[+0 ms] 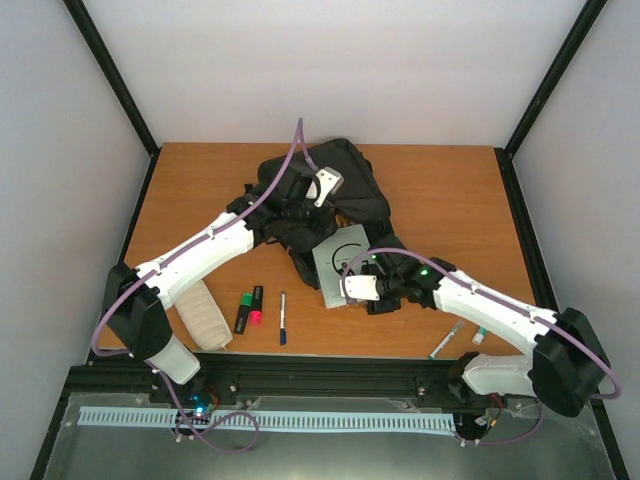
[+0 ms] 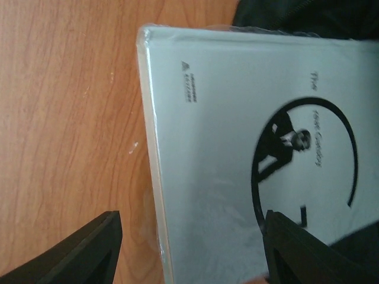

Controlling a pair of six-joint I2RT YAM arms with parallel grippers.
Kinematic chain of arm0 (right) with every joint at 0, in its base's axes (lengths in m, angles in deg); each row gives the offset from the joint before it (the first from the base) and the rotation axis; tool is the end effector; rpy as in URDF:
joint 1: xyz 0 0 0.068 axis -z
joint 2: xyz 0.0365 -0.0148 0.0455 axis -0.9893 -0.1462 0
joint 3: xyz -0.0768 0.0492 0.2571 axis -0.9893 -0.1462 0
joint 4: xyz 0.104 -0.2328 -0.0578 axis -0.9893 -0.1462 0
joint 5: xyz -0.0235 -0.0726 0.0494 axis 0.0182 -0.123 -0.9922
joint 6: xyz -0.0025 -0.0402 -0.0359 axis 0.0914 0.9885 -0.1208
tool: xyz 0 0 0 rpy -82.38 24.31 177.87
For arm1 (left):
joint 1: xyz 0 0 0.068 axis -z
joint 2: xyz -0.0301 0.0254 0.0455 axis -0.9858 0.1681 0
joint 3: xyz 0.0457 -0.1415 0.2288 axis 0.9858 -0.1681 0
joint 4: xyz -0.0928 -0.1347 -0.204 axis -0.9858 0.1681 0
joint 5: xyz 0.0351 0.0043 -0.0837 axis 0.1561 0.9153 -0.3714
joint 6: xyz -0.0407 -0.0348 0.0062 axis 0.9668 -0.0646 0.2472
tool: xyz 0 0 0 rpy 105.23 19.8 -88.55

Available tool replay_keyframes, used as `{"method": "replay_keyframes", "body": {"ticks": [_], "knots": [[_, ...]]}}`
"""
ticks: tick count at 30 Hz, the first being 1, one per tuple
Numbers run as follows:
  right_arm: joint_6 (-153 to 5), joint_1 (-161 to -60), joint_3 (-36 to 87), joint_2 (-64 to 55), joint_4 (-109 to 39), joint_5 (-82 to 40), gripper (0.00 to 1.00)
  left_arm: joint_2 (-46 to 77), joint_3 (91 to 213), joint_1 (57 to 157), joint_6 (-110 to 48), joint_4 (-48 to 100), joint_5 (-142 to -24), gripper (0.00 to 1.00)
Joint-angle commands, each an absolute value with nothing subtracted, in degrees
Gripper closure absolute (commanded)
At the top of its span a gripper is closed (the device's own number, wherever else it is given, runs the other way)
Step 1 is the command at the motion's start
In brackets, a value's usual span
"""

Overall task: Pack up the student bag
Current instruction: Place the book in the student bag.

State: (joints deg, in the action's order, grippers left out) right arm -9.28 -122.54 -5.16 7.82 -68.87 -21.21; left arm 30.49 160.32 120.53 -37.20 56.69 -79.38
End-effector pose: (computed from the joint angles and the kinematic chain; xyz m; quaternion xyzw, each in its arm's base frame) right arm 0.1703 0.1543 0.2200 -0.7420 0.6120 0.0241 0.2726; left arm 0.2727 -0.2344 0.3259 0.2837 0.8548 -0.2040 0.3836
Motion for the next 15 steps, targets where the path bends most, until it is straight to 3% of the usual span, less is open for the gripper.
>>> {"method": "replay_keyframes", "body": {"ticks": [1,15], "knots": [[-5.9,-126.6,-5.7,3.1,-63.9,-15.6,0.34,27.2,162.4,120.0,-36.1,52.5,-80.6,0.99],[-4.7,-127.7,-3.6,-6.9,-50.1,-7.2,0.58,26.0,161.4,120.0,-36.9,53.1,-81.4,0.99]]}}
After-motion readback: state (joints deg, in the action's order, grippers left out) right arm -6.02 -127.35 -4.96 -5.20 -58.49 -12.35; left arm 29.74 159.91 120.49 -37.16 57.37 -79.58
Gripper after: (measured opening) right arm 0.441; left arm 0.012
